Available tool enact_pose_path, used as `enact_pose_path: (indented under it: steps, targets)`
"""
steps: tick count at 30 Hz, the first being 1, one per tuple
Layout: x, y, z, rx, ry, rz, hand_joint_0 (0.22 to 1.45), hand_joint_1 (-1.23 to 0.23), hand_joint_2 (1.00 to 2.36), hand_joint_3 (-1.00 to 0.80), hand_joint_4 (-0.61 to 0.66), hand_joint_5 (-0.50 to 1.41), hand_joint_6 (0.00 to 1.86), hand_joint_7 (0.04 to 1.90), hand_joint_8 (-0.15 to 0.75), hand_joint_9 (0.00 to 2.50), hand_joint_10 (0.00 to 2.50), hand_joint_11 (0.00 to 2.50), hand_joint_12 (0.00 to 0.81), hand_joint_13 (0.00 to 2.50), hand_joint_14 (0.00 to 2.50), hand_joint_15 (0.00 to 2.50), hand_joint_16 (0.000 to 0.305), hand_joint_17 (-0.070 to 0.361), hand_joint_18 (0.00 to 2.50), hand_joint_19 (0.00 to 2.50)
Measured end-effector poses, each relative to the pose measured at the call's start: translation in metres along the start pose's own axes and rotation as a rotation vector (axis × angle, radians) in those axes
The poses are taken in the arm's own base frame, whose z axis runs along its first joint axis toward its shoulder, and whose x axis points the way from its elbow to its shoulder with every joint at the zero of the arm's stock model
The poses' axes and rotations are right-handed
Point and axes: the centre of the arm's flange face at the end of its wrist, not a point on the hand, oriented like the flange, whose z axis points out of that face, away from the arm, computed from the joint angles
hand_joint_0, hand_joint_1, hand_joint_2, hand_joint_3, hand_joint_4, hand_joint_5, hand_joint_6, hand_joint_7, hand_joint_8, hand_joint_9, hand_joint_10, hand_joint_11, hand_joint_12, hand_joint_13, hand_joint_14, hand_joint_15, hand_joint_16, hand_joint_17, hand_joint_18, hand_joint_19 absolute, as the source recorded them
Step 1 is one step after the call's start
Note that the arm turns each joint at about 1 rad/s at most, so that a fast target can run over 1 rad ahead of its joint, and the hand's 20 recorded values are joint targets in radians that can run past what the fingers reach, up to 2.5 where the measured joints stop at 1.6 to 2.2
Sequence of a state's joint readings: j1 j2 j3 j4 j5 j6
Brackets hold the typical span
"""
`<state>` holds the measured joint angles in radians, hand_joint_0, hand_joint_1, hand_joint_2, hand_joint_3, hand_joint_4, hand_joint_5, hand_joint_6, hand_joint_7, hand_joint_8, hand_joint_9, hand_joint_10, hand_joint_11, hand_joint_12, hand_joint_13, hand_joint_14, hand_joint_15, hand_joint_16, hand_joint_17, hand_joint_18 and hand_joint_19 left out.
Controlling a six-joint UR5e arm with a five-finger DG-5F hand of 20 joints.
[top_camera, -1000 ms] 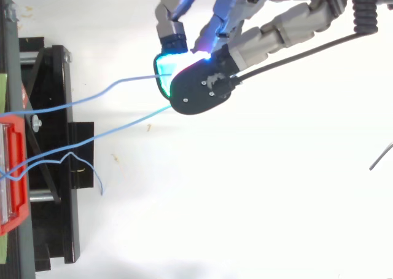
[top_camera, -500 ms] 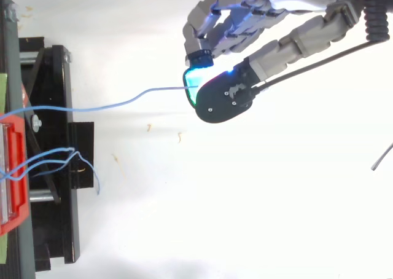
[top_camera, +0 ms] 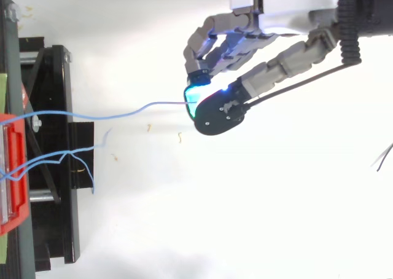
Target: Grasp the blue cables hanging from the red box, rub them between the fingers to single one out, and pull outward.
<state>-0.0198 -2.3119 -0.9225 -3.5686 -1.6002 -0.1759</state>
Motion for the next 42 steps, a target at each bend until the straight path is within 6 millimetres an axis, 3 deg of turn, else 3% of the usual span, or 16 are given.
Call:
enact_pose_path:
  steps: [10, 19, 30, 37, 42]
  targets:
    - [0.011, -0.019, 0.028, -0.137, 0.017, 0.105, 0.65, -0.84, 1.01, 0.0, -0.03, -0.12, 0.93, 1.24, 0.293, 0.62, 0.0, 0.07, 0.378, 0.49, 0.0, 0.12, 0.053, 0.12, 0.48, 0.25]
    - [0.017, -0.025, 0.047, -0.283, 0.021, 0.172, 0.65, -0.84, 1.01, 0.01, -0.03, -0.12, 0.93, 1.24, 0.298, 0.64, 0.0, 0.1, 0.382, 0.5, 0.01, 0.14, 0.054, 0.121, 0.5, 0.26]
    - [0.024, -0.032, 0.059, -0.371, 0.021, 0.168, 0.65, -0.83, 1.01, 0.01, -0.04, -0.12, 0.93, 1.25, 0.299, 0.65, 0.0, 0.12, 0.386, 0.51, 0.01, 0.14, 0.054, 0.122, 0.51, 0.27]
    - [0.031, -0.053, 0.065, -0.388, 0.024, 0.164, 0.65, -0.83, 1.01, 0.01, -0.04, -0.12, 0.93, 1.23, 0.3, 0.66, 0.0, 0.12, 0.386, 0.51, 0.01, 0.15, 0.054, 0.122, 0.51, 0.28]
    - [0.033, -0.057, 0.068, -0.419, 0.023, 0.161, 0.65, -0.83, 1.01, 0.01, -0.04, -0.12, 0.93, 1.24, 0.299, 0.66, 0.0, 0.12, 0.387, 0.51, 0.01, 0.15, 0.054, 0.122, 0.51, 0.27]
